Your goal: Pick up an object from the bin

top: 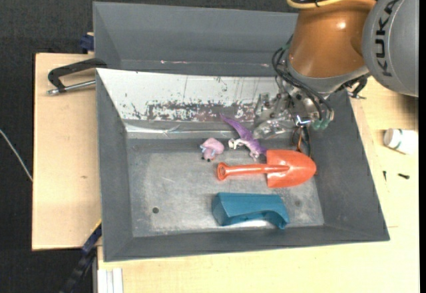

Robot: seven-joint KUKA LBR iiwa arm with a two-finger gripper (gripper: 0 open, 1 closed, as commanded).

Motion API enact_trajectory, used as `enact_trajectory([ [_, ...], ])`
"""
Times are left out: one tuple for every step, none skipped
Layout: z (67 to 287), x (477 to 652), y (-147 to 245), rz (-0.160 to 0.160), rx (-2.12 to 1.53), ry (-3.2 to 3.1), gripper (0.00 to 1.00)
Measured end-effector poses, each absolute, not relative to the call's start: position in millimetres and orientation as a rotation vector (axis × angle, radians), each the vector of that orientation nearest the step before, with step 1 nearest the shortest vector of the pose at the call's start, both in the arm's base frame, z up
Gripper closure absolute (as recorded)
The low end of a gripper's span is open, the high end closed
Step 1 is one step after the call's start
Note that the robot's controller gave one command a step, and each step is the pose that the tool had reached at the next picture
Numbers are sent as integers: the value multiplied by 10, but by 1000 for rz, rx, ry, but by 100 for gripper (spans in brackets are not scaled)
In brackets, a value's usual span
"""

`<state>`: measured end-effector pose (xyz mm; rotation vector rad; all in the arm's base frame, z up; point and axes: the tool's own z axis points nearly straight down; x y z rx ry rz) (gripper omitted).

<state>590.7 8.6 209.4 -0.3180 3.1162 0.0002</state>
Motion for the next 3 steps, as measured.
enact_trajectory([
  [1391,5759,216,2,-352,3120,0],
  [1395,5762,216,2,-351,3119,0],
  [787,5963,228,0,-682,3070,100],
])
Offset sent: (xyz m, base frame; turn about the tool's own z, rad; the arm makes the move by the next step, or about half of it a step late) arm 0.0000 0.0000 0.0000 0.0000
